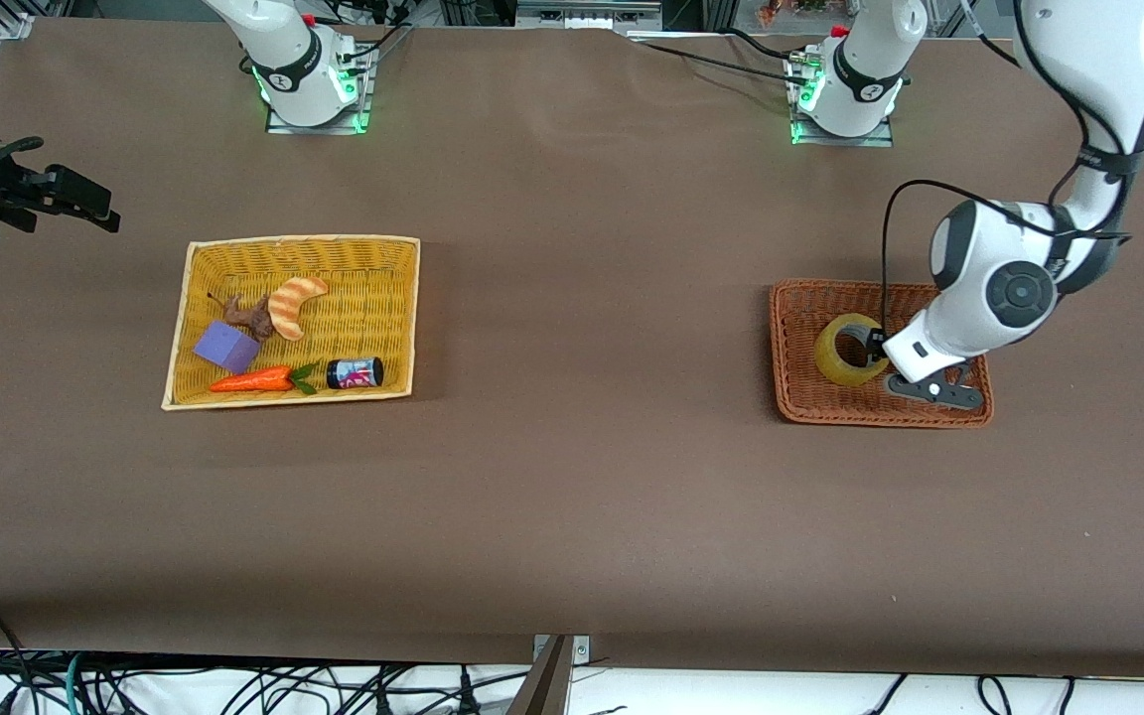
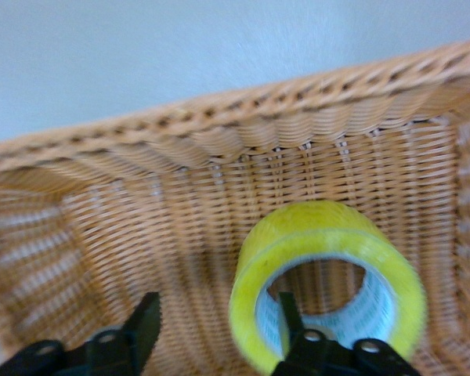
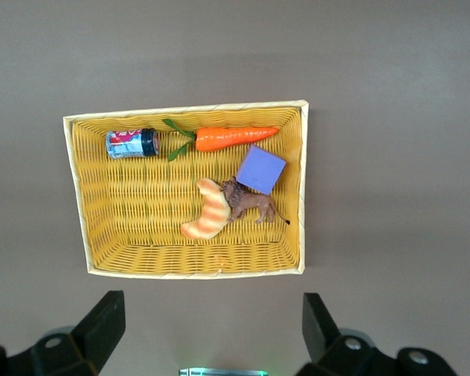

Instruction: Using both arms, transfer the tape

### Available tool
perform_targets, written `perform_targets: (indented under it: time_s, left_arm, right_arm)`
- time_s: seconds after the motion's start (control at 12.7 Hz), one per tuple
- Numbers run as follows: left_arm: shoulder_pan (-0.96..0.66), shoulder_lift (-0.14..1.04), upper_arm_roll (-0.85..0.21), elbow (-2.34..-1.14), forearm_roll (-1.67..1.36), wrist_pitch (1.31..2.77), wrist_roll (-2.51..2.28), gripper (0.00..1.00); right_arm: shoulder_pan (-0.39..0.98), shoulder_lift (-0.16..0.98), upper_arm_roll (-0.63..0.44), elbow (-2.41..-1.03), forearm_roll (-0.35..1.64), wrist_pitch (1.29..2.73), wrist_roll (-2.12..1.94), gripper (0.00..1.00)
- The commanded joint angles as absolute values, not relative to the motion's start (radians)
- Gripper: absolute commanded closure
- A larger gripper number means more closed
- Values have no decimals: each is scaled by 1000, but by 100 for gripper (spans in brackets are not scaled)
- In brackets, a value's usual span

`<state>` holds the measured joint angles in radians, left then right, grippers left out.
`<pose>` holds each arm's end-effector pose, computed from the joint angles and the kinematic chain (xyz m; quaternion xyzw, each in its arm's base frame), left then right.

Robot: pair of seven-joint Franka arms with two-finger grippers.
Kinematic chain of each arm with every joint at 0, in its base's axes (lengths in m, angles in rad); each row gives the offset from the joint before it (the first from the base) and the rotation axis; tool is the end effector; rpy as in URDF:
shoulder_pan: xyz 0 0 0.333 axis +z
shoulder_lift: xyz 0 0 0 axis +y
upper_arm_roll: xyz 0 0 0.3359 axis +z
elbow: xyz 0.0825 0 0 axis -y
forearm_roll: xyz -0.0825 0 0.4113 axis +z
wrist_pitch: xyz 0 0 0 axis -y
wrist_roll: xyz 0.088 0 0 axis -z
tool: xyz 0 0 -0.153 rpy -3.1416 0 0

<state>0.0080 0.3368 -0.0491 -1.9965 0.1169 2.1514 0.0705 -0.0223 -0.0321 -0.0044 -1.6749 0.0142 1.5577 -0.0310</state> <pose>0.6024 -0.0154 0.2324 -0.9910 0.0911 0.0908 0.0362 0.5624 -0.0129 0.5642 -0.9991 -0.0019 0.0423 0.0084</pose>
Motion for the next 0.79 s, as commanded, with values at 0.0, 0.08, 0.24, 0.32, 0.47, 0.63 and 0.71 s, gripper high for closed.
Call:
perform_targets:
  time_s: [0.0, 0.08, 0.24, 0.32, 0.47, 0.63, 0.71]
  left_arm:
    - [-2, 333, -52, -1753, 26, 1857, 83, 0]
    - [-2, 331, -54, -1671, 17, 1765, 81, 0]
    - [5, 330, -54, -1509, 15, 1590, 87, 0]
    - [5, 328, -52, -1446, 15, 1528, 86, 0]
    - [5, 308, -51, -1372, 17, 1485, 83, 0]
    - [-2, 247, -48, -1374, 18, 1477, 87, 0]
    - [0, 232, -45, -1374, 14, 1477, 94, 0]
  right_arm:
    - [-14, -31, -6, -1655, 23, 1539, -17, 0]
    - [-14, -31, -8, -1655, 25, 1537, -17, 0]
    - [-14, -31, -8, -1655, 25, 1539, -17, 0]
    - [-14, -31, -8, -1654, 25, 1539, -17, 0]
    - [-15, -31, -8, -1655, 23, 1539, -20, 0]
    - [-14, -31, -9, -1654, 21, 1539, -18, 0]
    - [-14, -31, -9, -1655, 23, 1539, -18, 0]
